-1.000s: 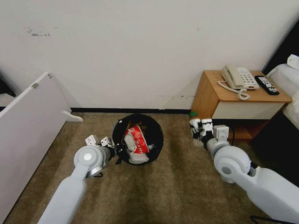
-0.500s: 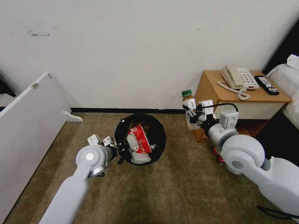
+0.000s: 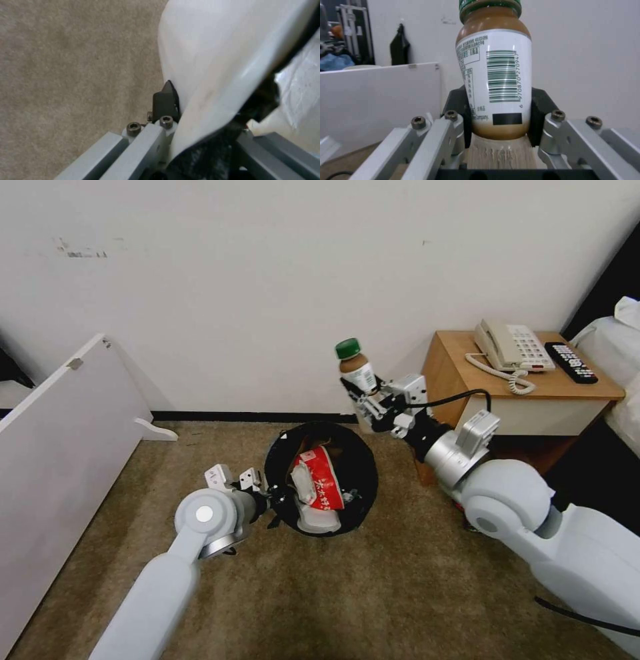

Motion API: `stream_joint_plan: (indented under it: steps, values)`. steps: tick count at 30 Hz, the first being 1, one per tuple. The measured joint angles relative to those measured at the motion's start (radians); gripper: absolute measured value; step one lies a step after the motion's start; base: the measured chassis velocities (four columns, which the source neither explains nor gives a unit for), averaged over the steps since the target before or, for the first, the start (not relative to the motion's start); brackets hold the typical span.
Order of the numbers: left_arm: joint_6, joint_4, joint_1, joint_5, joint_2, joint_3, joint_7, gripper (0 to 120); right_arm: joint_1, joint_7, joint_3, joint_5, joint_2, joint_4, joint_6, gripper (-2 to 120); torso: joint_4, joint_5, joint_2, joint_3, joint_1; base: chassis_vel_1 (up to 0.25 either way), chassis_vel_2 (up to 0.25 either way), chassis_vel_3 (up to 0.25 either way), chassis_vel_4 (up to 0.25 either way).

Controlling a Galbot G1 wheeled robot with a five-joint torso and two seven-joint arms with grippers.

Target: Pick up the trash bin, then pick up the garbage from the floor and place it into the trash bin.

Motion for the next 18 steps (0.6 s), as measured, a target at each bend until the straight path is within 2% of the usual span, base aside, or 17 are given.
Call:
stream_joint_plan:
  steps: [7, 18]
  values:
    - [-0.019, 0.002, -0.036, -0.04, -0.027, 0.013, -0.052, 0, -0.039, -0.043, -0.014, -0.038, 0.021, -0.027, 0.029, 28, -0.0001, 0.0001, 0.0, 0.0, 0.0, 0.0, 0.0, 0.0, 0.0]
    - [-0.033, 0.0, -0.064, -0.056, -0.045, 0.009, -0.076, 0, -0.064, -0.054, -0.039, -0.074, 0.028, -0.046, 0.033, 28, -0.0001, 0.0, 0.0, 0.0, 0.0, 0.0, 0.0, 0.0, 0.0]
